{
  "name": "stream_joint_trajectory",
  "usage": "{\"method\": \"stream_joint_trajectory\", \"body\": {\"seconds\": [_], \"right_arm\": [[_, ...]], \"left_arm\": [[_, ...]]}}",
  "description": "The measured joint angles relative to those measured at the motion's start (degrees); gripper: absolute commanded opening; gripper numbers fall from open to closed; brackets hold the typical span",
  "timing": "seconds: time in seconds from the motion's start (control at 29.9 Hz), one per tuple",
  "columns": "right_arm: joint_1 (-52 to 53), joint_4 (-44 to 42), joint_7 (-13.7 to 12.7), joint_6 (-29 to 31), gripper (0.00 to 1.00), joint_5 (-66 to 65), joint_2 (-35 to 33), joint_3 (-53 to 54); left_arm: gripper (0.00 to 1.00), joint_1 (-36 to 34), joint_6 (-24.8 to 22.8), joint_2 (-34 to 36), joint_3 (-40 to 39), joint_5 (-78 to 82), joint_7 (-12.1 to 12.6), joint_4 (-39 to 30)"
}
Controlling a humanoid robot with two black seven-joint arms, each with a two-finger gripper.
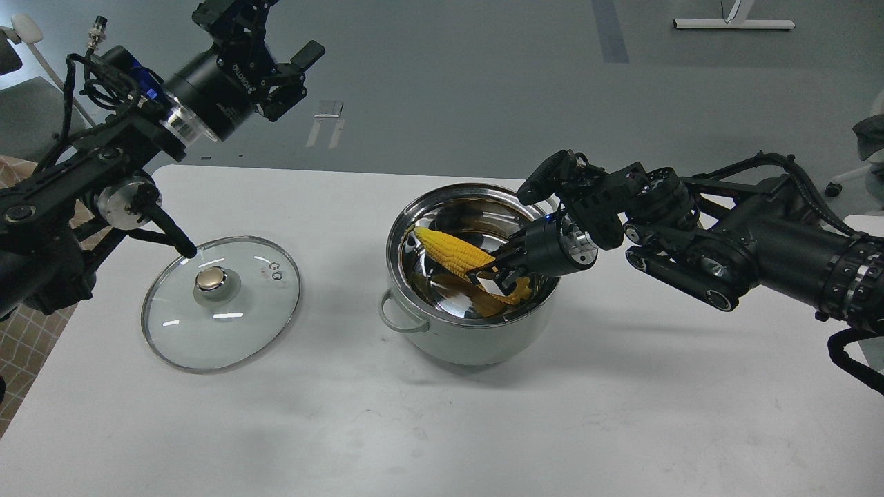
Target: Open pot and put corn in
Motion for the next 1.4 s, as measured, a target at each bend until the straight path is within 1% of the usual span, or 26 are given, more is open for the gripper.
{"method": "stream_joint_trajectory", "body": {"seconds": [0.03,0.1,0.27,0.33,0.4,0.47,0.64,0.74,0.84,0.94,1.1,1.24,1.3,1.37,1.4], "right_arm": [[0.01,0.02,0.00,0.00,0.64,0.00,-0.01,0.00],[0.05,0.09,0.00,0.00,0.66,0.06,-0.12,0.00],[0.09,0.23,0.00,0.00,0.80,0.11,-0.45,0.00],[0.10,0.32,0.00,0.00,0.84,0.10,-0.72,0.10],[0.23,0.39,0.00,-0.05,0.91,0.11,-1.00,0.24],[0.47,0.48,0.00,-0.13,0.94,0.15,-1.31,0.43],[2.62,0.57,0.00,-1.08,0.95,0.42,-2.97,1.37],[5.97,0.54,-0.02,-1.37,0.96,2.67,-4.84,4.56],[9.66,0.15,-0.02,-1.47,0.99,7.02,-7.00,7.94],[12.88,-0.47,-0.02,-2.03,1.00,13.00,-10.27,10.45],[13.43,-3.90,-0.02,-4.65,1.00,21.72,-15.12,17.11],[9.13,-6.52,-0.02,-8.15,1.00,30.65,-15.76,22.64],[6.50,-6.87,-0.02,-11.64,1.00,34.22,-15.80,24.88],[2.62,-7.01,-0.02,-16.71,1.00,38.92,-15.42,27.89],[0.95,-7.02,-0.02,-18.28,1.00,41.34,-15.23,29.48]], "left_arm": [[0.98,0.00,0.00,0.00,0.00,0.00,0.00,0.00],[0.98,0.00,0.00,0.00,0.00,0.00,0.00,0.00],[0.98,0.00,0.00,0.01,-0.09,0.00,0.00,0.00],[0.98,0.00,0.00,0.07,-0.20,0.00,0.00,0.00],[0.98,0.00,0.00,0.08,-0.24,0.00,0.00,0.00],[0.98,0.00,0.00,0.08,-0.25,0.00,0.00,0.00],[0.98,0.00,0.00,0.09,-0.26,0.00,0.00,0.00],[0.98,0.00,0.03,0.16,-0.26,0.00,0.00,0.00],[0.98,0.00,0.11,0.14,-0.27,0.00,0.00,0.25],[0.98,0.00,0.36,-0.20,-0.55,0.00,0.00,0.60],[0.98,0.38,2.16,-0.66,-1.54,-0.13,0.00,0.71],[0.98,0.43,3.80,-1.42,-1.70,-0.61,0.00,1.02],[0.97,0.44,4.11,-1.93,-2.00,-0.85,0.00,2.09],[0.98,0.44,3.87,-3.12,-2.70,-1.00,0.00,4.99],[0.98,0.42,3.63,-3.79,-2.95,-1.01,0.00,6.40]]}}
